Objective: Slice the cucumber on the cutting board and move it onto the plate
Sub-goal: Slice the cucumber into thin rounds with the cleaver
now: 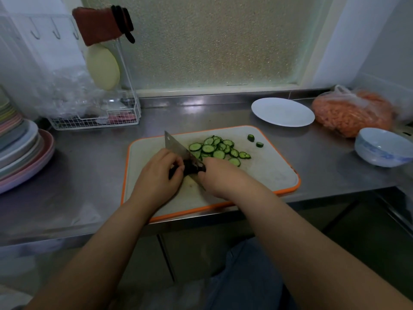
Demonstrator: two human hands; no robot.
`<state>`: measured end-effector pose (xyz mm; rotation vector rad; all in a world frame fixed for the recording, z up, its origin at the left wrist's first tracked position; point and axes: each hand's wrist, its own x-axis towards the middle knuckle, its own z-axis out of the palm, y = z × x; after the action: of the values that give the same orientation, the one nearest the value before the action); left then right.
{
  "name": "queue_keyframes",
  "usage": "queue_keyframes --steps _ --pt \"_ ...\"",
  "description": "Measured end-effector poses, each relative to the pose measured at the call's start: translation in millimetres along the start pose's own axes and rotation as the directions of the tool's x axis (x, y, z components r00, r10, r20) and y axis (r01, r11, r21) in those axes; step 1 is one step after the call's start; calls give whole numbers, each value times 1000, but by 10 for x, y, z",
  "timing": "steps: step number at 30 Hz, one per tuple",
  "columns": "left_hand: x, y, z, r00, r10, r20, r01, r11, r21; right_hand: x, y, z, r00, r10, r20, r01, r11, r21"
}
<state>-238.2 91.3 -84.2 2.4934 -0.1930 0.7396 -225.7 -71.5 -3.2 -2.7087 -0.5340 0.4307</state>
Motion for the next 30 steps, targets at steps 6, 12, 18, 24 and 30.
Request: queue_keyframes --steps 6,12,18,24,30 --pt "2 8 -20 1000 10 -4 -10 1000 9 -57 115 -75 999 -23 -37 24 999 39" --pt "7 -3 -9 1000 10 6 -10 1000 5 -191 72 -85 994 -73 -83 72 997 -7" --pt "2 -22 2 1000 13 3 -13 1000 0 -269 20 -145 993 -87 -83 84 996 -34" --pt "10 -24 2 1000 7 1 -7 1000 -7 -154 -56 -79 997 -56 -48 54 997 -50" --pt "-14 16 -45 1000 -12 -16 12 1000 1 -20 -18 -10 1000 -2 25 2 1000 -4"
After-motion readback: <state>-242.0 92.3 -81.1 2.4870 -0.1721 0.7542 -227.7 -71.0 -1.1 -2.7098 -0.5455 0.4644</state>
